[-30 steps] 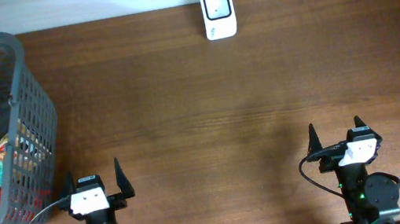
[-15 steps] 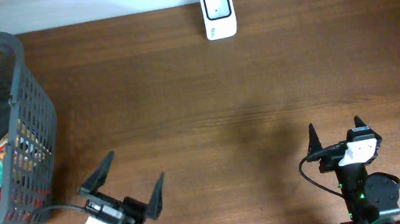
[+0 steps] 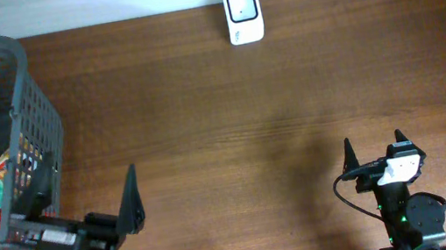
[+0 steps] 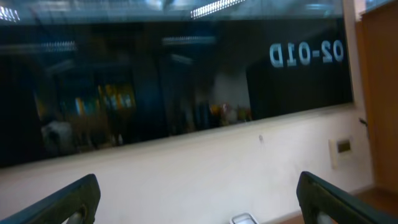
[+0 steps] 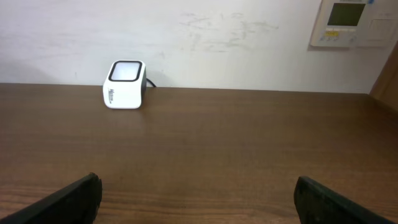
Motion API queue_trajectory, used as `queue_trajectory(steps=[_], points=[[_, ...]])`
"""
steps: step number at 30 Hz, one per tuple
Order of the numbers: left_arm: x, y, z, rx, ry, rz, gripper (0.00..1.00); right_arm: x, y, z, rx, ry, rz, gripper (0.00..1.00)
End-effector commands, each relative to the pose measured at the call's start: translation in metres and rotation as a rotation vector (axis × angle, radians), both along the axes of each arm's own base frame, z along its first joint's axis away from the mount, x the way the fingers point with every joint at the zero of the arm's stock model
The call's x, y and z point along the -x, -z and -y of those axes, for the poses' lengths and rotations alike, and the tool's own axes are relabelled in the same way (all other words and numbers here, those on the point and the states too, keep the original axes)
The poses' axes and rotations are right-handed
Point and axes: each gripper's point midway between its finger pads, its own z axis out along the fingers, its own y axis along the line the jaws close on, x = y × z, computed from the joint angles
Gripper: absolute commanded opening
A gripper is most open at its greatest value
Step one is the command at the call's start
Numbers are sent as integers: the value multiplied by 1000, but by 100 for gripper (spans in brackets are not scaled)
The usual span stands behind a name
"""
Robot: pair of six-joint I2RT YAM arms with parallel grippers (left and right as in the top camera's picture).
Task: Scan the item barcode
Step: 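Reach the left gripper into the grey basket and grasp a tissue pack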
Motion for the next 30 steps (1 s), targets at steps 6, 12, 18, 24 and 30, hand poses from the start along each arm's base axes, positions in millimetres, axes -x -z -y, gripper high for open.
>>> queue_trajectory(steps=[6,12,18,24,30], points=[[-45,-59,-39,96,-203,-70,99,0,3,-2,-1,-10,-3,98],[-134,-82,-64,-8,-367,-619,99,0,3,-2,-1,-10,-3,98],[-158,-84,-172,199,-861,-692,99,0,3,-2,-1,-10,-3,98],[-130,7,-306,912,-939,-877,99,0,3,-2,-1,-10,-3,98],[-125,97,-331,1039,-979,-1188,99,0,3,-2,-1,-10,-3,98]])
